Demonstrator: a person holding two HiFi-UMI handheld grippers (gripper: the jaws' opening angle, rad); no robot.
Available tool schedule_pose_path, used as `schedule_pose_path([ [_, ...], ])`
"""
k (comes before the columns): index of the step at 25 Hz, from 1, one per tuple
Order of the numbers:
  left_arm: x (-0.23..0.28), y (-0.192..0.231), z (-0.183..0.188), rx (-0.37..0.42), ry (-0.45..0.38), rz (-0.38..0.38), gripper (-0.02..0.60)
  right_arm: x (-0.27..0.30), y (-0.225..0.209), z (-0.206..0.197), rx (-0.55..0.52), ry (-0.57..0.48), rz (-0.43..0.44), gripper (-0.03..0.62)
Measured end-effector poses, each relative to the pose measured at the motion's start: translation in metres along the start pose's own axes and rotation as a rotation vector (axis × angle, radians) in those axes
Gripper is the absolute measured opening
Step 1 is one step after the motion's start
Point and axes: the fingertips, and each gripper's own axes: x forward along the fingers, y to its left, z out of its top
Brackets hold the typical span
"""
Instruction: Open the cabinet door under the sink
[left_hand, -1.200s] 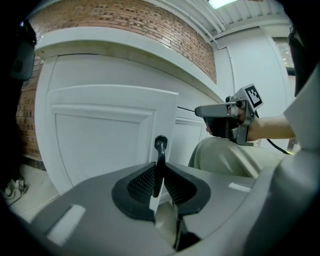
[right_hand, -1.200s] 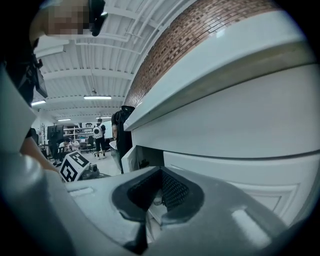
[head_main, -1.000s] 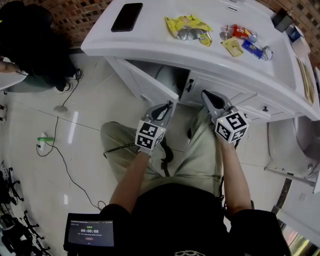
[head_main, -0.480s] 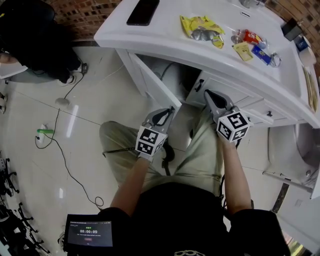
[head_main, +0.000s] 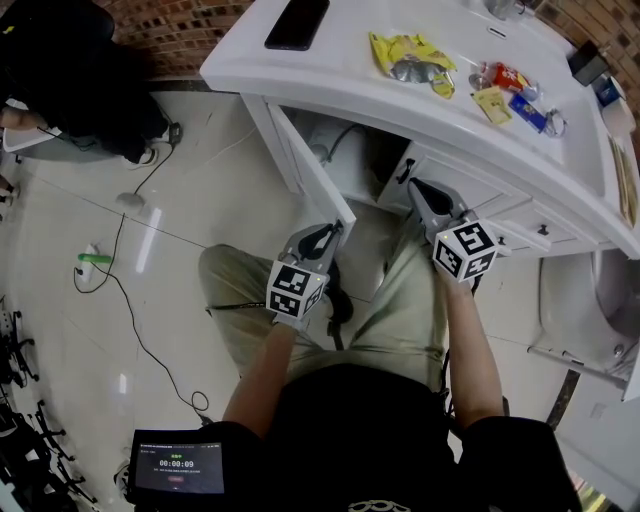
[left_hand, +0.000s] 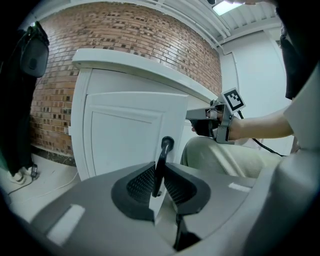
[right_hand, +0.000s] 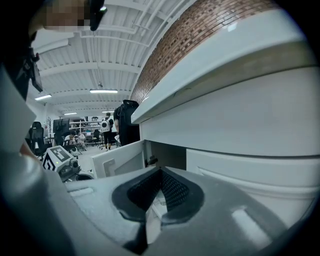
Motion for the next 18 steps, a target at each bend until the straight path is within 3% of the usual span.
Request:
schedule_pose_path([
  [8, -0.019, 0.009, -0.005, -0.016, -0.007, 0.042, 0.066, 0.007, 0.014, 0.002, -0.018, -0.016, 0.043, -0.009],
  [15, -0.038, 0.019, -0.009, -0.028, -0.014, 0.079, 0.066, 0.023, 0.076, -0.010, -0.141, 0.073, 0.257, -0.009],
  [18, -0.054, 0.025, -0.010, -0.041, -0.022, 0.100, 0.064, 0.030, 0.102, -0.016, -0.189, 0.117, 0.312, -0.009],
])
